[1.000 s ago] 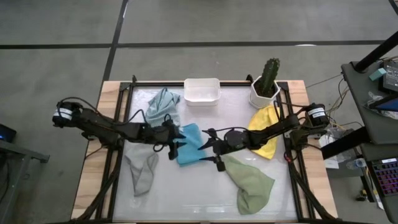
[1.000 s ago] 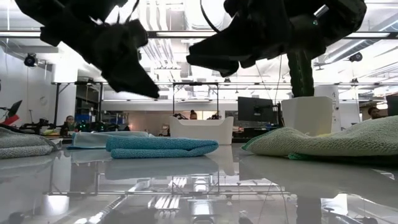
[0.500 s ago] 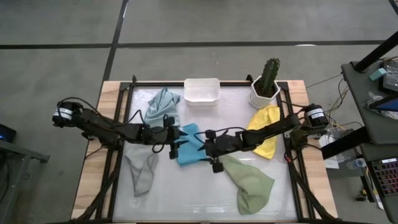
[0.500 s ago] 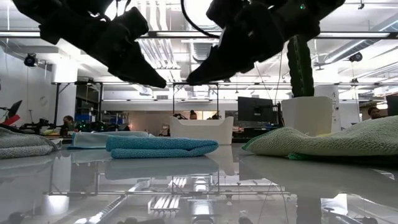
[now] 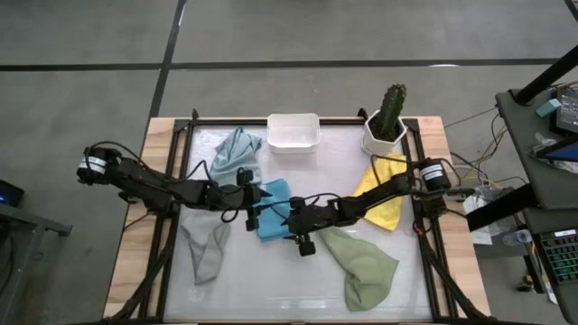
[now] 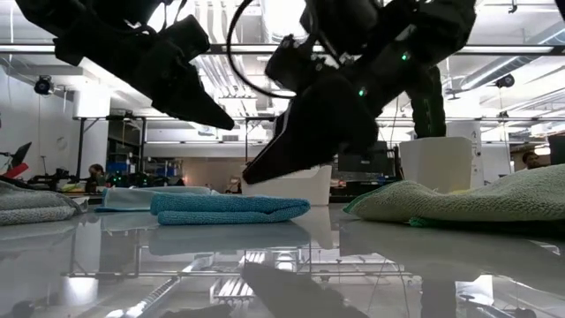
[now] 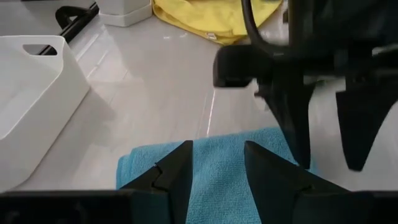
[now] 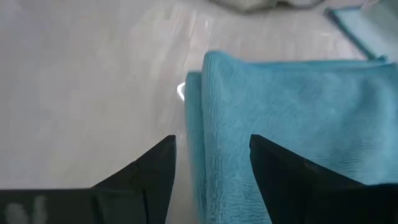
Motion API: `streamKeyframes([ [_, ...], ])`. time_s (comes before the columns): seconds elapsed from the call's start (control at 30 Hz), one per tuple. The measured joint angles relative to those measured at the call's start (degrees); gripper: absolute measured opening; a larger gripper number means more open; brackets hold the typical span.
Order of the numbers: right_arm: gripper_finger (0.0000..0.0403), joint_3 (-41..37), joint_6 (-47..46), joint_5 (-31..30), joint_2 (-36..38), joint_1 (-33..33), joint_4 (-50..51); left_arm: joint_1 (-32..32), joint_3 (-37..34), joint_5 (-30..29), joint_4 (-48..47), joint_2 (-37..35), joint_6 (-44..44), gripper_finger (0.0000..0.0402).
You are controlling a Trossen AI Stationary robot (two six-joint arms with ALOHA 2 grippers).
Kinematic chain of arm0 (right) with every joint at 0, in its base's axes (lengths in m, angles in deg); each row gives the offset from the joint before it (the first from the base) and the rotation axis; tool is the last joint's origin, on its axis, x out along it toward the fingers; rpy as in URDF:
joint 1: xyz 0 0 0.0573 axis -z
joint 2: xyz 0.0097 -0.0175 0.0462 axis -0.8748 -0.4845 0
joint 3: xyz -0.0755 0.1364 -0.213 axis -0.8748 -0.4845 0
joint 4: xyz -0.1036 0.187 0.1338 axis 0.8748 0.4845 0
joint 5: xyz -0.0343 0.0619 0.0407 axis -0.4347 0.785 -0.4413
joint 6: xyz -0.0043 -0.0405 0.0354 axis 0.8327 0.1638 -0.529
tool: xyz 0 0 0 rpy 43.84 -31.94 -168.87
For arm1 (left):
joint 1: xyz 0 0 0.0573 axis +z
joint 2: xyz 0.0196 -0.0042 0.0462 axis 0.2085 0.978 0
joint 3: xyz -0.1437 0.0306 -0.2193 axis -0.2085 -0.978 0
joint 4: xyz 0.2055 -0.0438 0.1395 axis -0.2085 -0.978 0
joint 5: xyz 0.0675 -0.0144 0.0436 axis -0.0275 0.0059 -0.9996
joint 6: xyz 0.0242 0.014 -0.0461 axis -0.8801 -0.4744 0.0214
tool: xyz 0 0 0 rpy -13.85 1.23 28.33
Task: Fold microfiber towels
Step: Fold the blue cloth
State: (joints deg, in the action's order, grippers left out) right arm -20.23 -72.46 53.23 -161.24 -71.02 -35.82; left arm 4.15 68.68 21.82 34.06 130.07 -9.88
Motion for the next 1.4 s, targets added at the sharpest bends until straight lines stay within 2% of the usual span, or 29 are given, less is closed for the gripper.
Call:
streamKeyframes([
  [0.37, 0.0182, 4.8, 1.4, 0.2, -7.0, 0.0, 2.4, 0.0, 0.0, -0.1, 0.1, 0.0, -1.0, 0.0129],
  [0.47, 0.0153, 5.7, 1.4, 0.2, -7.6, 0.0, 3.4, 0.2, -0.4, -0.2, 0.1, 0.0, -1.4, 0.0129],
  [0.6, 0.0096, 5.9, 1.8, 0.6, -7.4, 0.0, 4.0, 0.4, -0.6, -0.5, 0.1, 1.4, -1.5, 0.0129],
  [0.73, 0.0033, 5.9, 3.4, 0.7, -6.9, -0.1, 4.3, 0.8, -0.6, -1.3, 0.4, 4.8, -1.3, 0.0129],
  [0.8, 0.0016, 5.8, 3.8, 0.7, -6.2, -0.3, 5.4, 0.8, -0.6, -2.6, 0.8, 6.5, -1.1, 0.0129],
  [1.03, 0.0013, 5.7, 3.7, 1.3, -2.0, -3.2, 11.7, 0.8, -0.3, -3.2, 3.9, 11.8, -0.9, 0.0129],
  [1.23, 0.0013, 5.8, -0.9, 7.6, 0.7, -5.2, 14.7, 0.8, -0.3, -3.3, 4.8, 15.3, 0.3, 0.0129],
  [1.4, 0.0013, 5.9, -3.6, 9.4, 1.6, -6.4, 17.3, -0.2, -0.4, -3.0, 4.3, 16.7, 2.1, 0.0129],
])
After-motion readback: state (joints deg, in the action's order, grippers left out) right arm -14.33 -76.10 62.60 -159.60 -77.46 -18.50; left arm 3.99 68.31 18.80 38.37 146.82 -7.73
